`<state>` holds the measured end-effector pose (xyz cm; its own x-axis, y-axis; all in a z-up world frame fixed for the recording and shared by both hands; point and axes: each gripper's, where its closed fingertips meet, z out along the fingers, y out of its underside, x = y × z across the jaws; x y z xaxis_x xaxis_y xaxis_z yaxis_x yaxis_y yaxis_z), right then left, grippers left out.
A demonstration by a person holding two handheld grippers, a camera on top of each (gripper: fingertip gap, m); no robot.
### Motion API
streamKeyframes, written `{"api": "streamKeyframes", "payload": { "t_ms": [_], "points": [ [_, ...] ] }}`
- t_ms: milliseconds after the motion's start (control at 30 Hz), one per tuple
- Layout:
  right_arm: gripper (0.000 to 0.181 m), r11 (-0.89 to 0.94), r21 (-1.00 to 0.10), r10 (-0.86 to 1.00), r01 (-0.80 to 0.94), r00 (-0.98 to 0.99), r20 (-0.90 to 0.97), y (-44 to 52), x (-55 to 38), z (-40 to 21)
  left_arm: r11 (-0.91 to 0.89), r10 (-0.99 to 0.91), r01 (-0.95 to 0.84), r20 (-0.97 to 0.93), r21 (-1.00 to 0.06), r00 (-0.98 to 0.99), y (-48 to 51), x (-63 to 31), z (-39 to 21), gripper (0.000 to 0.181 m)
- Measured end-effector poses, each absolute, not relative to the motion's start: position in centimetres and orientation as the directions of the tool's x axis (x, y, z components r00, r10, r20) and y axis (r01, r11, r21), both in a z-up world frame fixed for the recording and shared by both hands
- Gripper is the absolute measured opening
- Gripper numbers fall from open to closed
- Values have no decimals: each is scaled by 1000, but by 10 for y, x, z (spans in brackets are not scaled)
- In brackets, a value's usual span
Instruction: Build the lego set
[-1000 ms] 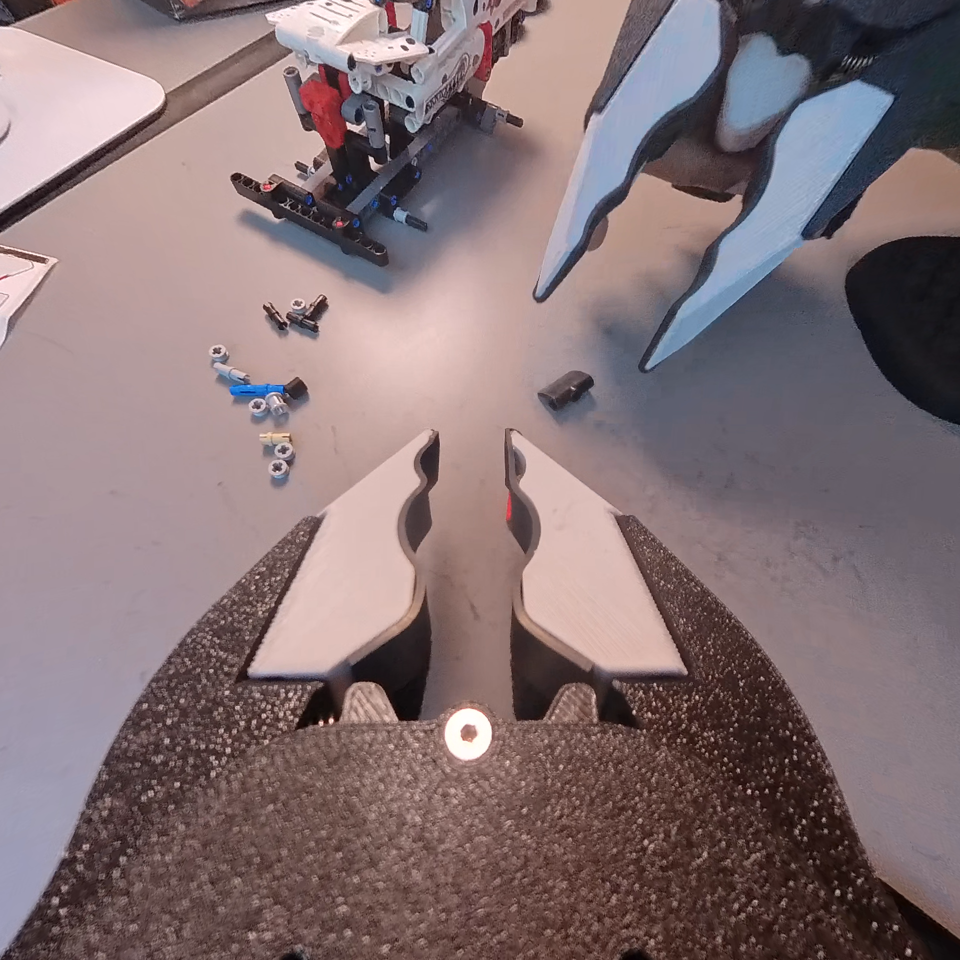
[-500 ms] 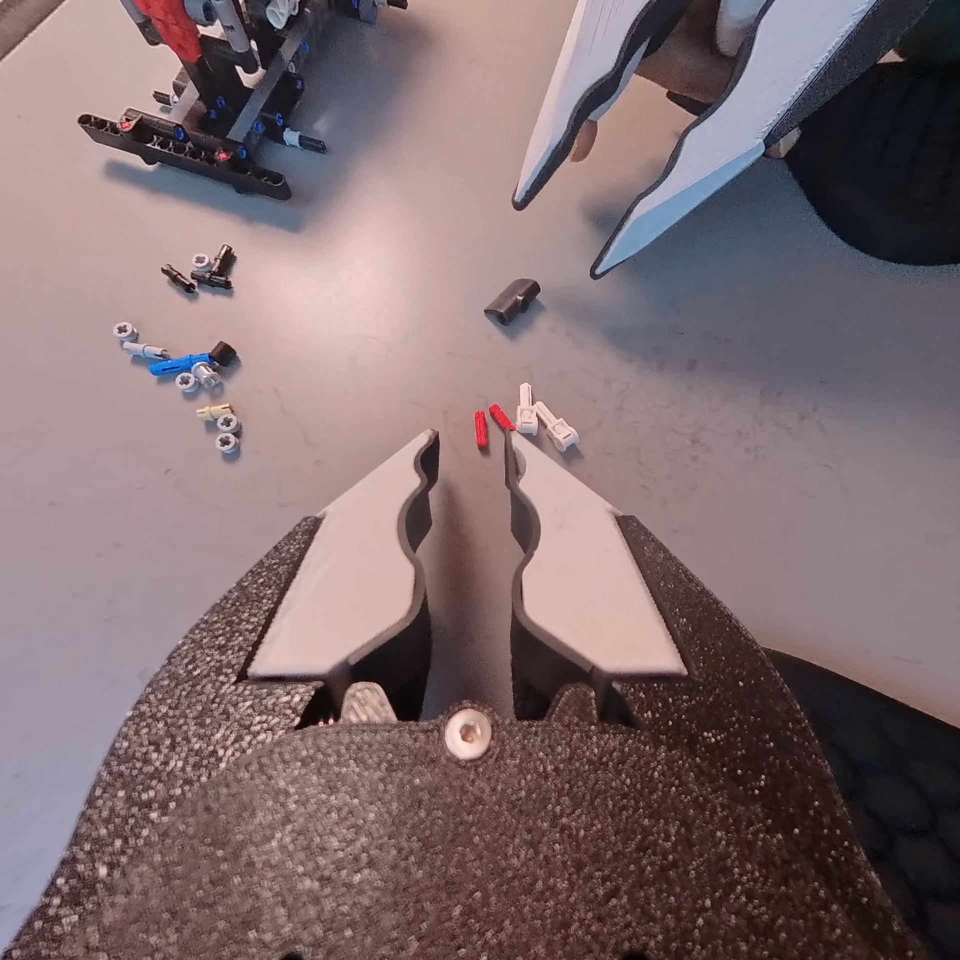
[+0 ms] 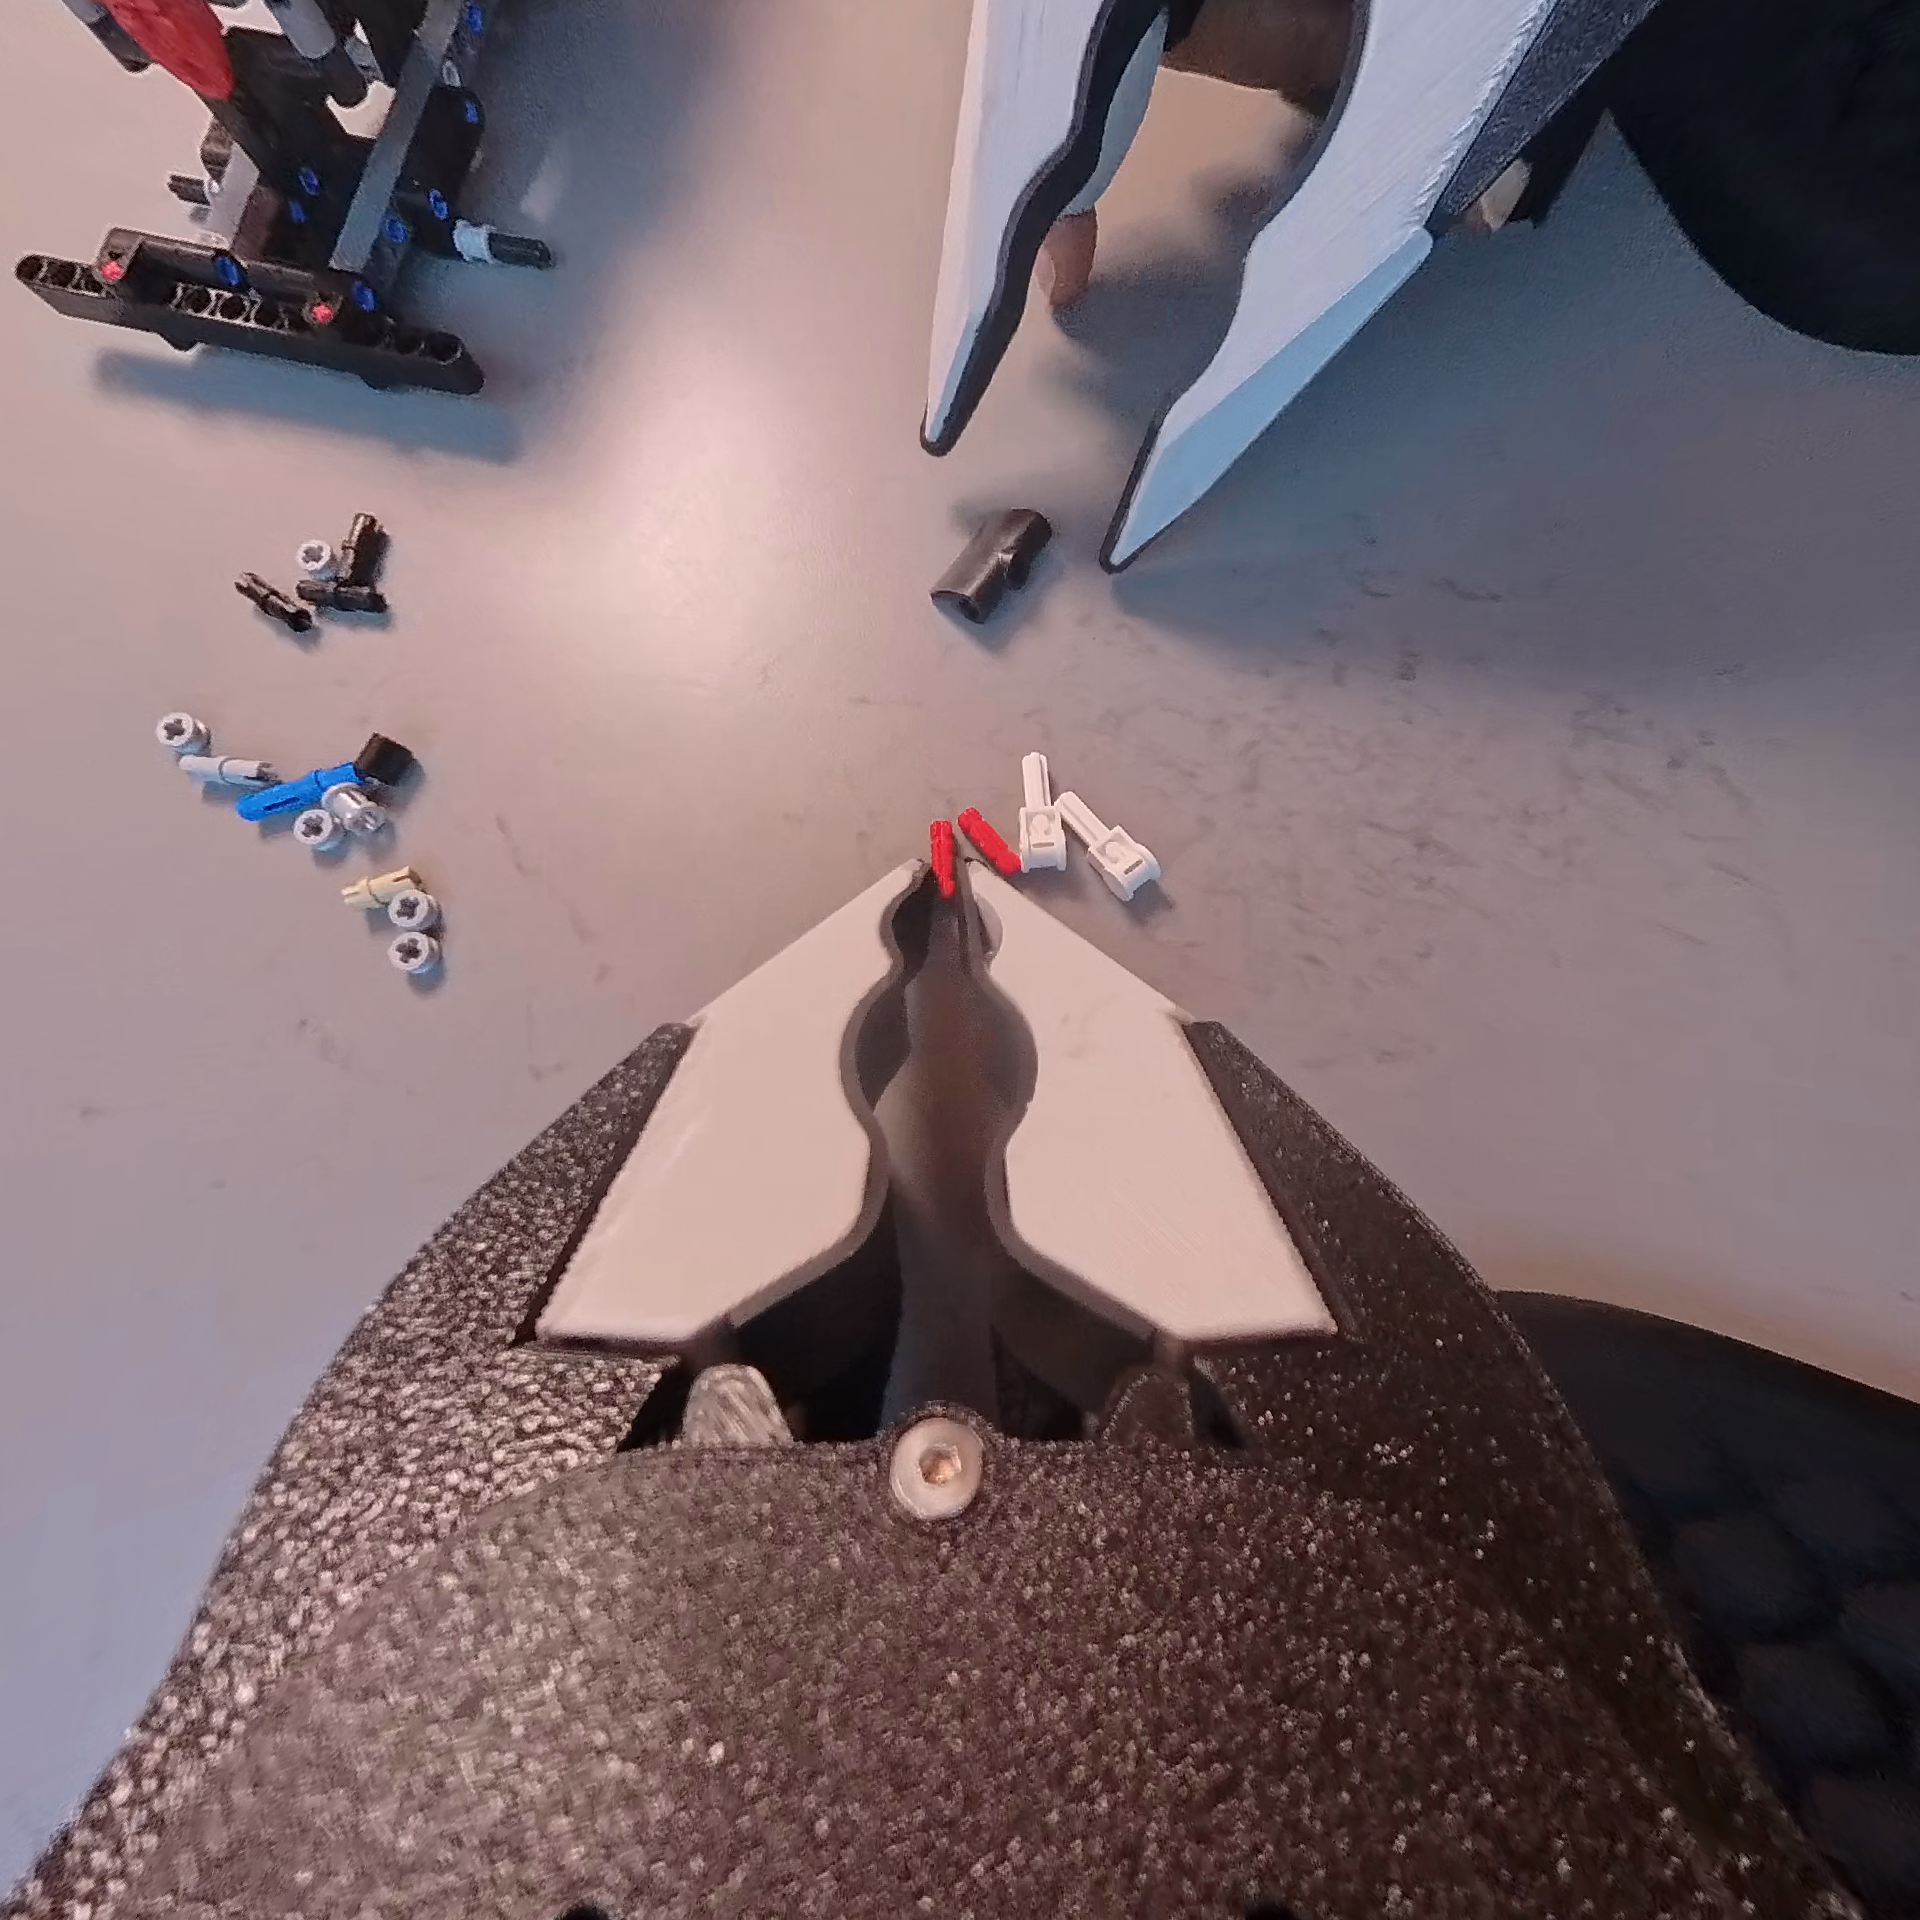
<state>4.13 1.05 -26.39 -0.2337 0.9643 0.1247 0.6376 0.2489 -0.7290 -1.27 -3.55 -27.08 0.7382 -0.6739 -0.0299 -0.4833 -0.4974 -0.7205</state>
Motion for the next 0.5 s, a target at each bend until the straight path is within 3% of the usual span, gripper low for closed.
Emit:
{"api": "streamKeyframes", "payload": {
  "t_ms": [200, 500],
  "points": [
    [35, 268, -701, 958, 661, -257, 125, 13, 33, -267, -491, -675, -482, -34, -726, 737, -34, -12, -270, 2],
    [21, 244, -633, 948, 735, -317, -2, 9, 31, -270, -393, -654, -369, -26, -842, 756, -30, -13, -240, 1]
  ]
}}
